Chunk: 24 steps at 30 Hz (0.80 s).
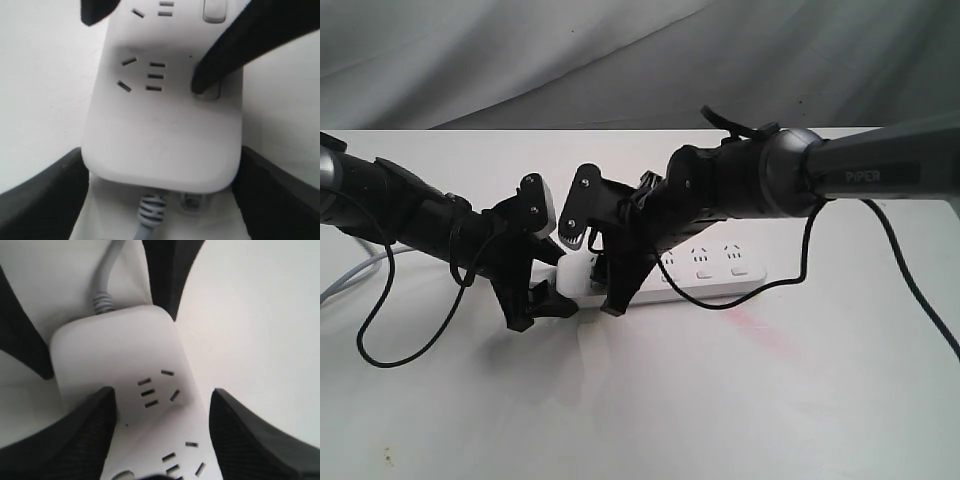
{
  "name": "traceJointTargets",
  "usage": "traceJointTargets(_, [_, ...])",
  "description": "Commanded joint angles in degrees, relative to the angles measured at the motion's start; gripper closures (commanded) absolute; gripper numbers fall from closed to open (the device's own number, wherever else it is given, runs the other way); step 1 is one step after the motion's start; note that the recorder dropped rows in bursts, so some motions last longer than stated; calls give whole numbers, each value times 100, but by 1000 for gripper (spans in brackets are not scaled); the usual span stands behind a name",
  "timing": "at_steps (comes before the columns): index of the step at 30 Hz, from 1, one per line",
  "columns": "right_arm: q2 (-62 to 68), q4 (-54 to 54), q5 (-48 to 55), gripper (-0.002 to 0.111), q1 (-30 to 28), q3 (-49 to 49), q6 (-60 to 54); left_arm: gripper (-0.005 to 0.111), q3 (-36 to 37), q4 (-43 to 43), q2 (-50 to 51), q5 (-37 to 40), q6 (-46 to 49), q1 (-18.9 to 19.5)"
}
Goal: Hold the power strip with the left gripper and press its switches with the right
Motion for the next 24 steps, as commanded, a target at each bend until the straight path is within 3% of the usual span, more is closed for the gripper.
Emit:
traceJointTargets(1, [183,-255,224,55,-55,164,-105,47,-11,7,3,9,34,-38])
traceJointTargets(24, [-896,-234,397,55,-10,173,-95,47,-11,7,3,9,34,-38])
